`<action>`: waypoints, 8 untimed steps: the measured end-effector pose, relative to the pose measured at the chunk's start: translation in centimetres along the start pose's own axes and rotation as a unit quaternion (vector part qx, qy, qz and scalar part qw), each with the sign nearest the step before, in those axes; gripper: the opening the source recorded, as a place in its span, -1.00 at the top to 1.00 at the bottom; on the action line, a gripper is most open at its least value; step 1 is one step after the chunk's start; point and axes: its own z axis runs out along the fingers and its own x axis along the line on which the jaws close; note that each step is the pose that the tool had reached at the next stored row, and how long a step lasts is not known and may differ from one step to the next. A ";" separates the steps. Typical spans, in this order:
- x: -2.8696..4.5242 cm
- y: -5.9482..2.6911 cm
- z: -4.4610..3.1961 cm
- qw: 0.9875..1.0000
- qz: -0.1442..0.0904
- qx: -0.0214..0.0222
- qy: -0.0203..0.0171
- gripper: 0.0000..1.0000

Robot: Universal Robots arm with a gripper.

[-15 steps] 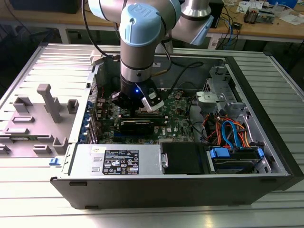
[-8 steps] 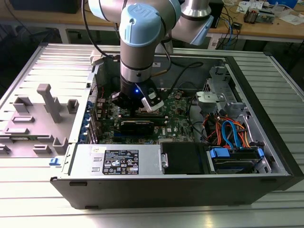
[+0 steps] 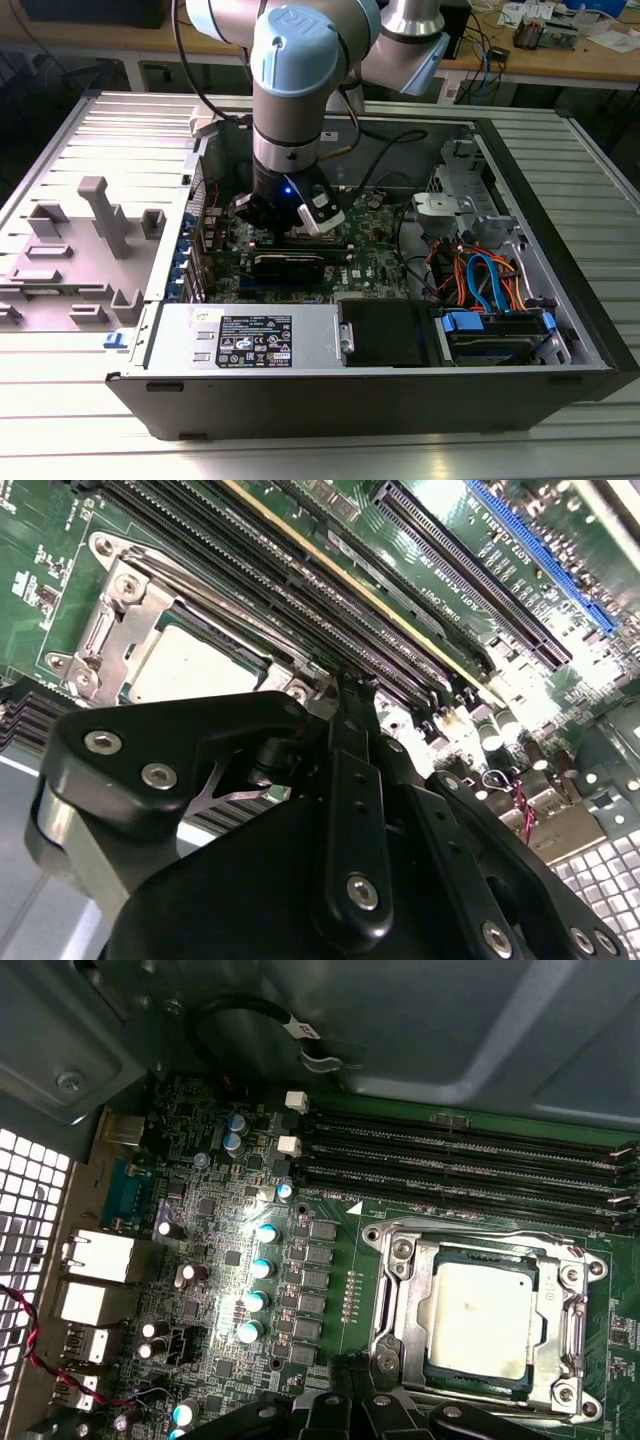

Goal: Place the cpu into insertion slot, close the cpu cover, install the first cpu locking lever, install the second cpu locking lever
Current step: 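Install the second cpu locking lever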

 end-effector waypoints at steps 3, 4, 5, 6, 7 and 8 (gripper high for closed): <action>0.03 0.09 -0.68 1.000 0.000 0.003 0.001 0.79; 0.04 0.11 -0.84 1.000 0.000 0.004 0.001 0.79; 0.04 0.12 -0.85 1.000 0.000 0.004 0.001 0.79; 0.04 0.11 -0.85 1.000 0.000 0.004 0.001 0.79; 0.04 0.11 -0.86 1.000 0.000 0.004 0.001 0.79; 0.04 0.11 -0.86 1.000 0.000 0.005 0.001 0.79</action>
